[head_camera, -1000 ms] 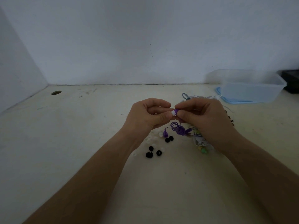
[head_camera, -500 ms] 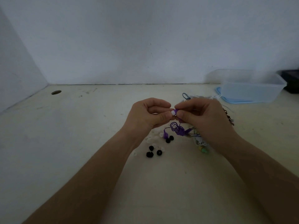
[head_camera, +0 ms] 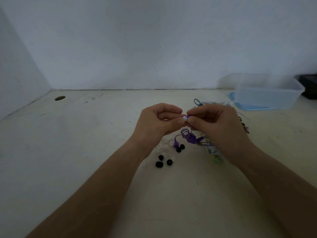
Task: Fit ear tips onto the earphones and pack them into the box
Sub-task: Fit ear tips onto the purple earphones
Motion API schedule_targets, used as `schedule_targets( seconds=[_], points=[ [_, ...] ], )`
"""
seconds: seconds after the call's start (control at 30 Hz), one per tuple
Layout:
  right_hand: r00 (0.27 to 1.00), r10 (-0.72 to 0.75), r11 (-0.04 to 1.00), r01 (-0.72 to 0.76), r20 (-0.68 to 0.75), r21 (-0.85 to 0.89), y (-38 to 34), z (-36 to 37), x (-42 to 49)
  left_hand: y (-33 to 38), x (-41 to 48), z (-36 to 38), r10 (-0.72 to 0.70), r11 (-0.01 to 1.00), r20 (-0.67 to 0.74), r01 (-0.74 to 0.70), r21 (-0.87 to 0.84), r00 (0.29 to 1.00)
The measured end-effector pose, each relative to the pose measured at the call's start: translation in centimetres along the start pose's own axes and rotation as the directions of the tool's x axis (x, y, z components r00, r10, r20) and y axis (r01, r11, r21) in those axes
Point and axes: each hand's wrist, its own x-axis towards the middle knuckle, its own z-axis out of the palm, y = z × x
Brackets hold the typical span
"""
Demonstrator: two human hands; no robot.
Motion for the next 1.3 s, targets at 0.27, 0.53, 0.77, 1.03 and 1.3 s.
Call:
schedule_targets(
  seconds=[0.27, 0.53, 0.77, 1.03, 1.3],
  points=[
    [0.999, 0.019, 1.0, -0.019, 0.038, 0.009, -0.1, -0.3, 0.1, 0.0, 0.1, -0.2, -0.043, 0.999, 0.038, 0.043, -0.015, 0.998],
    [0.998, 0.035, 0.999, -0.036, 0.059, 0.009, -0.3, -0.5, 0.2, 0.0, 0.1, -0.3, 0.011, 0.999, 0.047, -0.012, 0.03, 0.999],
    [0.999, 0.031, 0.999, -0.03, 0.008, -0.045, 0.0, -0.4, 0.3, -0.5, 0.2, 0.2, 0.121, 0.971, 0.019, -0.122, 0.206, 0.992],
    [0.997, 0.047, 0.999, -0.048, -0.057, -0.015, 0.0, -0.2, 0.3, -0.4, 0.1, 0.6, 0.113, 0.985, 0.013, -0.113, 0.126, 0.994],
    [0.998, 0.058, 0.998, -0.057, -0.038, 0.032, 0.1, -0.3, 0.4, -0.7, 0.3, 0.9, 0.218, 0.94, -0.063, -0.192, 0.281, 0.974]
  ],
)
